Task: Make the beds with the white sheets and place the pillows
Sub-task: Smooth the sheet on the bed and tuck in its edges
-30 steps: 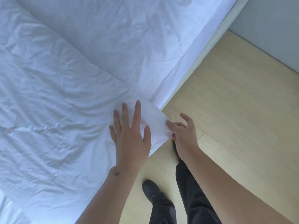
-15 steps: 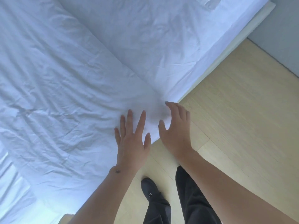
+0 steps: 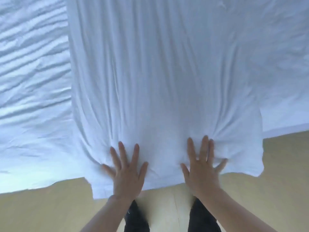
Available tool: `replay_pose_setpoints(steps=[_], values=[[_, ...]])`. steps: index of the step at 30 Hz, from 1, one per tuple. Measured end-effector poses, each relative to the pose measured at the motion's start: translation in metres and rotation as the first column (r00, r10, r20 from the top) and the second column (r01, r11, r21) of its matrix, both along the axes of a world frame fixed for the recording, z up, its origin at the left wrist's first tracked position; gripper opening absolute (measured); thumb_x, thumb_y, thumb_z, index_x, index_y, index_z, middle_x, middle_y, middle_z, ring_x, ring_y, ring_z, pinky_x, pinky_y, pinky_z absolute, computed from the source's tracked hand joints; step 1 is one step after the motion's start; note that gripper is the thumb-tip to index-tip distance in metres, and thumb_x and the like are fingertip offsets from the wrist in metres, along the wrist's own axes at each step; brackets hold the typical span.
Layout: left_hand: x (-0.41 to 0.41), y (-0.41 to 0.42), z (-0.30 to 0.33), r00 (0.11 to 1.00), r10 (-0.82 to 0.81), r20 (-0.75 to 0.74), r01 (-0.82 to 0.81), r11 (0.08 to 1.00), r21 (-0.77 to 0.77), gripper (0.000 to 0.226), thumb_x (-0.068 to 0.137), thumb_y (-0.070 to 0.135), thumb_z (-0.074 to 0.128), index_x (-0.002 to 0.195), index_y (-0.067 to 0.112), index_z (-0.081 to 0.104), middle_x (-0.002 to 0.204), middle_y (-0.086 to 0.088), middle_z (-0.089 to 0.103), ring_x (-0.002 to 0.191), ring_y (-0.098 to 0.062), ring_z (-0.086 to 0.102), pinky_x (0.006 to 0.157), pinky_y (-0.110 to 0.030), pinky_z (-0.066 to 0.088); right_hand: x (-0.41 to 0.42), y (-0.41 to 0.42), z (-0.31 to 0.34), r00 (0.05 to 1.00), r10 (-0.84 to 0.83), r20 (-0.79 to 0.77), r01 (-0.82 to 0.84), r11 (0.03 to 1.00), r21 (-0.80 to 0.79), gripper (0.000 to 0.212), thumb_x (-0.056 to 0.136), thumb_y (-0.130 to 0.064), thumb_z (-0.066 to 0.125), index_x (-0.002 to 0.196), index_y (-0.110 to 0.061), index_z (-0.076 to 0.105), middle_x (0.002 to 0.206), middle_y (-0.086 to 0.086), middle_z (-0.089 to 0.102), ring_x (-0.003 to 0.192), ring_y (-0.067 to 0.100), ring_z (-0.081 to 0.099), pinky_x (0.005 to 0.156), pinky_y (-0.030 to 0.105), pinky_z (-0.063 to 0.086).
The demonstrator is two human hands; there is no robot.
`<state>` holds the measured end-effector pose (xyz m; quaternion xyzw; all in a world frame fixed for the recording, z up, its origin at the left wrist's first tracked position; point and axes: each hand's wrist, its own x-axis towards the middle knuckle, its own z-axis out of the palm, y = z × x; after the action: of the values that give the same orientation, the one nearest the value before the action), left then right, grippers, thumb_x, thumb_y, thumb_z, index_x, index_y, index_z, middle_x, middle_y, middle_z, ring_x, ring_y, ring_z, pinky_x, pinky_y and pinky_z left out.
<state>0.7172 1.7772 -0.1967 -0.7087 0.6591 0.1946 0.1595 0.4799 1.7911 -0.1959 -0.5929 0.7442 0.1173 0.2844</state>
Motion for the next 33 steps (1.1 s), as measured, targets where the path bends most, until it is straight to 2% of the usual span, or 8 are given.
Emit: replay_pose_setpoints(steps=[3, 6, 10, 13, 18, 25, 30, 33], values=[[0.021, 0.066, 0.007, 0.969, 0.235, -0.081, -0.213, 0.953, 0.217, 0.086, 0.091, 0.062, 0.043, 0.142, 0.058, -0.027, 0.163, 0.001, -0.026, 0.150, -0.037, 0.001, 0.093, -0.060, 0.049, 0.031, 0.044, 0.013, 0.998, -0.065, 0.025, 0.055, 0.951, 0.305, 0.086, 0.097, -0.050, 0.036, 0.138, -0.047, -0.039, 0.160, 0.004, -0.028, 0.150, 0.032, -0.003, 0.103, 0.065, 0.036], [0.053, 0.102, 0.026, 0.929, 0.352, -0.117, -0.315, 0.915, 0.251, 0.085, 0.089, 0.062, 0.035, 0.125, 0.065, -0.042, 0.164, 0.007, -0.017, 0.149, -0.027, 0.012, 0.105, -0.052, 0.042, 0.084, 0.042, 0.039, 0.998, -0.001, 0.059, -0.018, 0.950, 0.311, 0.072, 0.096, -0.045, 0.036, 0.151, -0.047, -0.010, 0.162, 0.000, -0.019, 0.149, 0.028, 0.003, 0.107, 0.059, 0.033], [0.121, 0.078, 0.072, 0.930, 0.261, -0.259, -0.209, 0.954, 0.215, 0.078, 0.081, 0.051, 0.045, 0.152, 0.053, 0.013, 0.156, -0.006, 0.038, 0.132, -0.033, 0.051, 0.086, -0.048, 0.055, 0.179, 0.015, 0.091, 0.996, 0.066, 0.055, -0.077, 0.967, 0.244, 0.068, 0.098, -0.050, 0.037, 0.156, -0.032, 0.006, 0.164, 0.005, -0.005, 0.149, 0.028, 0.012, 0.112, 0.045, 0.034], [0.182, 0.047, 0.140, 0.958, 0.139, -0.249, -0.115, 0.987, 0.110, 0.066, 0.095, 0.047, 0.038, 0.155, 0.044, 0.008, 0.159, -0.004, 0.023, 0.139, -0.025, 0.035, 0.104, -0.039, 0.042, 0.247, 0.005, 0.159, 0.987, 0.137, 0.089, -0.153, 0.968, 0.198, 0.065, 0.098, -0.045, 0.039, 0.155, -0.031, 0.010, 0.162, 0.005, 0.003, 0.145, 0.028, 0.020, 0.111, 0.042, 0.036], [0.276, 0.008, 0.248, 0.890, 0.308, -0.336, -0.308, 0.950, 0.055, 0.049, 0.099, 0.037, 0.040, 0.146, 0.030, 0.029, 0.135, 0.000, 0.038, 0.118, -0.019, 0.045, 0.093, -0.033, 0.046, 0.357, -0.020, 0.255, 0.954, 0.237, 0.184, -0.257, 0.962, 0.092, 0.048, 0.099, -0.034, 0.040, 0.144, -0.024, 0.030, 0.144, -0.001, 0.033, 0.131, 0.018, 0.039, 0.100, 0.033, 0.041], [0.412, 0.022, 0.286, 0.589, 0.651, -0.478, -0.728, 0.684, 0.035, 0.057, 0.097, 0.032, 0.044, 0.150, 0.036, 0.024, 0.128, 0.001, 0.042, 0.114, -0.018, 0.049, 0.086, -0.029, 0.044, 0.504, -0.063, 0.302, 0.849, 0.457, 0.266, -0.453, 0.888, -0.081, 0.048, 0.099, -0.038, 0.042, 0.143, -0.022, 0.030, 0.140, -0.001, 0.035, 0.129, 0.018, 0.040, 0.099, 0.032, 0.044], [0.531, 0.039, 0.253, 0.347, 0.746, -0.568, -0.887, 0.459, 0.060, 0.059, 0.096, 0.027, 0.050, 0.149, 0.040, 0.028, 0.127, 0.002, 0.044, 0.107, -0.020, 0.053, 0.089, -0.034, 0.047, 0.617, -0.072, 0.286, 0.783, 0.548, 0.294, -0.531, 0.835, -0.144, 0.048, 0.098, -0.037, 0.046, 0.142, -0.026, 0.032, 0.138, -0.005, 0.038, 0.126, 0.014, 0.043, 0.095, 0.029, 0.045], [0.615, 0.040, 0.211, 0.125, 0.781, -0.611, -0.954, 0.265, 0.143, 0.058, 0.096, 0.027, 0.051, 0.148, 0.040, 0.031, 0.123, 0.000, 0.045, 0.103, -0.019, 0.051, 0.090, -0.038, 0.046, 0.690, -0.073, 0.252, 0.744, 0.609, 0.275, -0.591, 0.792, -0.155, 0.049, 0.098, -0.040, 0.045, 0.144, -0.030, 0.031, 0.141, -0.008, 0.034, 0.126, 0.013, 0.041, 0.092, 0.026, 0.046]])
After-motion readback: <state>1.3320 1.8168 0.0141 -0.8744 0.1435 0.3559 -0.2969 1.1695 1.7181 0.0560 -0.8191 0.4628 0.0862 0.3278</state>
